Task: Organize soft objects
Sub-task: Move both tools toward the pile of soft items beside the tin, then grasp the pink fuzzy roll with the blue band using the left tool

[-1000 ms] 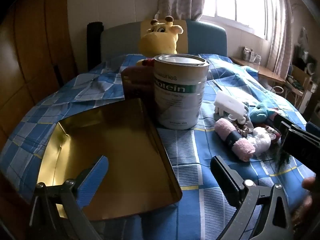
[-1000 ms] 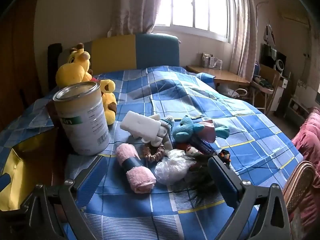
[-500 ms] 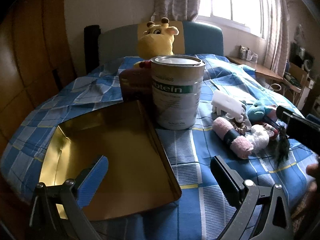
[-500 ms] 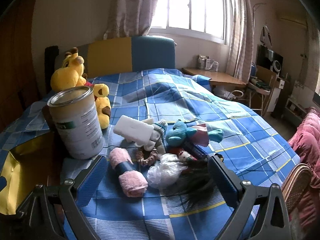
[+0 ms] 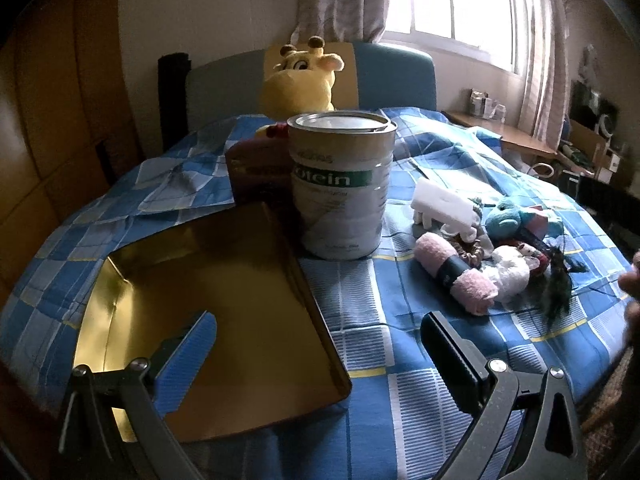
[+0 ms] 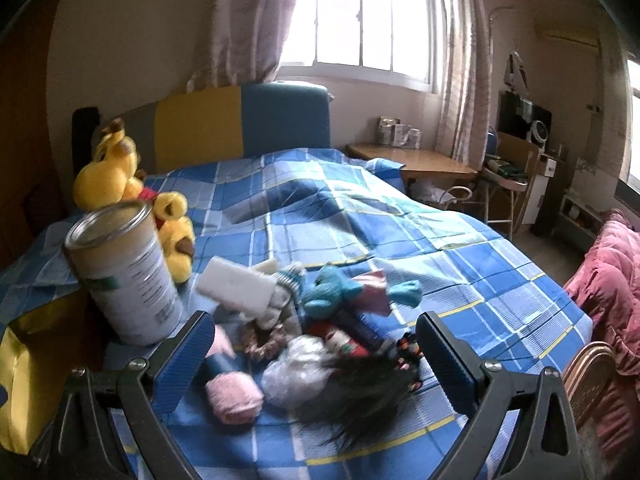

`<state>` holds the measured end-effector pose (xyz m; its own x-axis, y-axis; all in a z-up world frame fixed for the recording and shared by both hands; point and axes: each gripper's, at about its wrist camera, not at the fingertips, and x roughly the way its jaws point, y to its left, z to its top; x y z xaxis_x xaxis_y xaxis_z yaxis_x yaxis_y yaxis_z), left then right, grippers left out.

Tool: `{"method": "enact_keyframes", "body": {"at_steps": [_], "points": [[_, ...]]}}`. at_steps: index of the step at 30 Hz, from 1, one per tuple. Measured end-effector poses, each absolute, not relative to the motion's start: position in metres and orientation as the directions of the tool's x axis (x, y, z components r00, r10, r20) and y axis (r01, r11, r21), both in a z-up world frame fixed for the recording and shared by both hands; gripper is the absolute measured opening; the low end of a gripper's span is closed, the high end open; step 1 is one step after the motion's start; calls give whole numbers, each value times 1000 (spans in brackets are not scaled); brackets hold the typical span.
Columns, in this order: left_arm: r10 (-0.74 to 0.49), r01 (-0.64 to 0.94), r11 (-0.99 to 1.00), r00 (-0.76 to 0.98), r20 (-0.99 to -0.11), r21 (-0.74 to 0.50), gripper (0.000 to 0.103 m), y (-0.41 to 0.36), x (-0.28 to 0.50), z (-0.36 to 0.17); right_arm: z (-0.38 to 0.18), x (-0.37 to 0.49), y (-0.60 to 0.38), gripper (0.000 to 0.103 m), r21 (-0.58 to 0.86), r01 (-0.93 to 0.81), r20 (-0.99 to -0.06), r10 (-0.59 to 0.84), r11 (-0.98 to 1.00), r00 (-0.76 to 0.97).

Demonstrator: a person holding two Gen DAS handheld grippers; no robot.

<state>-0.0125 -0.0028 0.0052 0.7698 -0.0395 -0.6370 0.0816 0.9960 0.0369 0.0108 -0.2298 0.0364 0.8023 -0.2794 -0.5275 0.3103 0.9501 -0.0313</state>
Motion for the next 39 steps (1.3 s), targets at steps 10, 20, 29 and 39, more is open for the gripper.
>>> {"method": "enact_keyframes", "body": {"at_steps": [10,20,29,39], "points": [[-60,114,993,763,-644,42,103,-9,-11,5,40,33,-289,103,73,394,-518,-303,916,800],[-142,195,981,728,-671,4,103,-22,-4,4,6,46,-338,103,253,452,-585,-237,855,775],[-240,294,954,652,-720,-51,102,-45,22,3,2,46,-342,103,317,438,-604,-177,841,777],[-314,351,926,519,-795,-136,88,-101,78,-14,-2,48,-347,103,358,431,-615,-138,828,776]]}}
